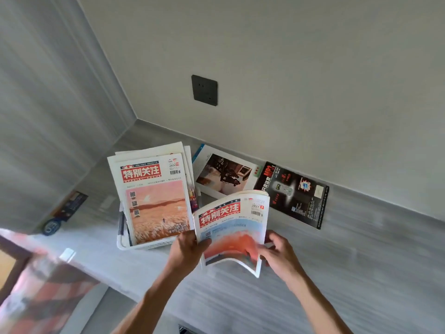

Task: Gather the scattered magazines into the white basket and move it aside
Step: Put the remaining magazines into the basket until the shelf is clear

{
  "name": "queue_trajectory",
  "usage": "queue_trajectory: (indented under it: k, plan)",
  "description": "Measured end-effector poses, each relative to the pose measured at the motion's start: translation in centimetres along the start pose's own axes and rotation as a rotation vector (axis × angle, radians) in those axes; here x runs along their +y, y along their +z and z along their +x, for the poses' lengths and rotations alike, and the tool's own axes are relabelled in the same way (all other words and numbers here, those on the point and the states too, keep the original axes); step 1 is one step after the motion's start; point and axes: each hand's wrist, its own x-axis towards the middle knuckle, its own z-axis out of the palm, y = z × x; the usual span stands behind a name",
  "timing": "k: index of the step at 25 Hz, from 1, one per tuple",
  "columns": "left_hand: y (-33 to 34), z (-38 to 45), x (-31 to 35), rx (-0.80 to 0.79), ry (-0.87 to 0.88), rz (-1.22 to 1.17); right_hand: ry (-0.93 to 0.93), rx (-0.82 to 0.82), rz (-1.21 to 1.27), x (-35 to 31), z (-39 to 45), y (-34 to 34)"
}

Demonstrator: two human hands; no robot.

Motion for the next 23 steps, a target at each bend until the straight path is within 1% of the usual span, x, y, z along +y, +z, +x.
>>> queue_trajectory:
  k: [2, 4, 6, 7, 10, 13, 14, 16, 17, 18, 19, 20, 22, 23]
  plan:
    - [-4.4, 0.2, 1.3, 0.155, 0.065, -0.076, -0.128, 0.037, 0.006, -3.8, 1.2, 1.4]
    - [-9.4, 1.1, 2.1, 0.290, 0.094, -0.128, -0.276, 0.030, 0.026, -8.3, 3.1, 3.7]
    - [-12.9, 2.8, 2.1, 0.366, 0.024, -0.078, -0.387, 0.007, -0.036, -12.1, 5.3, 6.3]
    - [-14.7, 3.5, 1.6, 0.385, -0.018, -0.027, -0.399, -0.017, -0.077, -13.8, 6.5, 8.2]
    - [-17.6, 4.8, -1.0, 0.365, -0.112, 0.027, -0.307, -0.096, -0.172, -15.7, 9.0, 12.9]
    - [-19.4, 5.1, -4.7, 0.319, -0.201, -0.003, -0.162, -0.146, -0.171, -14.8, 9.6, 17.5]
    - [-19.5, 5.0, -5.3, 0.362, -0.220, 0.030, -0.146, -0.138, -0.164, -14.2, 9.5, 18.4]
    - [-19.1, 4.8, -6.1, 0.555, -0.188, 0.194, -0.156, -0.069, -0.105, -12.8, 9.2, 19.5]
    - [-18.9, 4.7, -6.2, 0.652, -0.135, 0.250, -0.164, -0.029, -0.081, -12.1, 9.0, 19.4]
    - [-18.6, 4.6, -5.8, 0.716, -0.052, 0.269, -0.159, 0.008, -0.076, -11.3, 8.8, 19.1]
    - [-17.9, 4.6, -5.1, 0.714, 0.054, 0.261, -0.132, 0.040, -0.085, -10.2, 8.6, 18.4]
    - [-16.7, 4.4, -4.2, 0.637, 0.160, 0.260, -0.082, 0.072, -0.101, -9.0, 8.3, 17.6]
    - [-13.2, 4.1, -2.4, 0.387, 0.355, 0.299, 0.028, 0.153, -0.157, -6.4, 7.6, 15.4]
    - [-11.4, 4.0, -1.7, 0.270, 0.423, 0.325, 0.072, 0.192, -0.201, -5.4, 7.4, 14.3]
